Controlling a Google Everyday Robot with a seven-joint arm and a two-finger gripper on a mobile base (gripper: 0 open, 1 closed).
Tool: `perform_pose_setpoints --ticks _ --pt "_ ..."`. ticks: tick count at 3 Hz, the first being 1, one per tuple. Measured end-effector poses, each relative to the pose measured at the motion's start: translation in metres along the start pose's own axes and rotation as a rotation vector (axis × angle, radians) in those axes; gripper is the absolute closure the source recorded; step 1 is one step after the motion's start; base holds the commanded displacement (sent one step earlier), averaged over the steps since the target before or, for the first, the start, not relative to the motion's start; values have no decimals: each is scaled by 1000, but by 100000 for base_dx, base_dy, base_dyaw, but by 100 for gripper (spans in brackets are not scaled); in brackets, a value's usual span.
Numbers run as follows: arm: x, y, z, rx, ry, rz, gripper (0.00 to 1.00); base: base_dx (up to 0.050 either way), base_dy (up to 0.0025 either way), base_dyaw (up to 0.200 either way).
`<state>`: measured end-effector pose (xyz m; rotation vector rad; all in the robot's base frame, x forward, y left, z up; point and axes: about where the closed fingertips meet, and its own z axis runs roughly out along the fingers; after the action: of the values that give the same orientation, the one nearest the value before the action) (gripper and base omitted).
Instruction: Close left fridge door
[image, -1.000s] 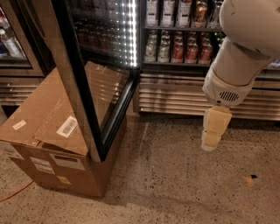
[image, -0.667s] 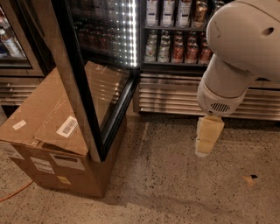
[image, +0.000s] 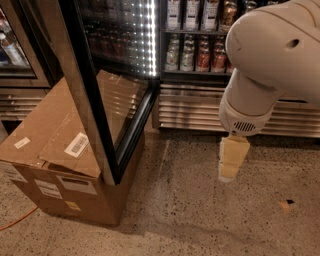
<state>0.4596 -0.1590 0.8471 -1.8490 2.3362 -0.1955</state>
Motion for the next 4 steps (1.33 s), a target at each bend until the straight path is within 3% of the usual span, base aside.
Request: perform_pose_setpoints --ticks 3,4 --pt "-71 36 30 30 105 -159 0 0 0 0" --pt "-71 36 30 30 105 -159 0 0 0 19198"
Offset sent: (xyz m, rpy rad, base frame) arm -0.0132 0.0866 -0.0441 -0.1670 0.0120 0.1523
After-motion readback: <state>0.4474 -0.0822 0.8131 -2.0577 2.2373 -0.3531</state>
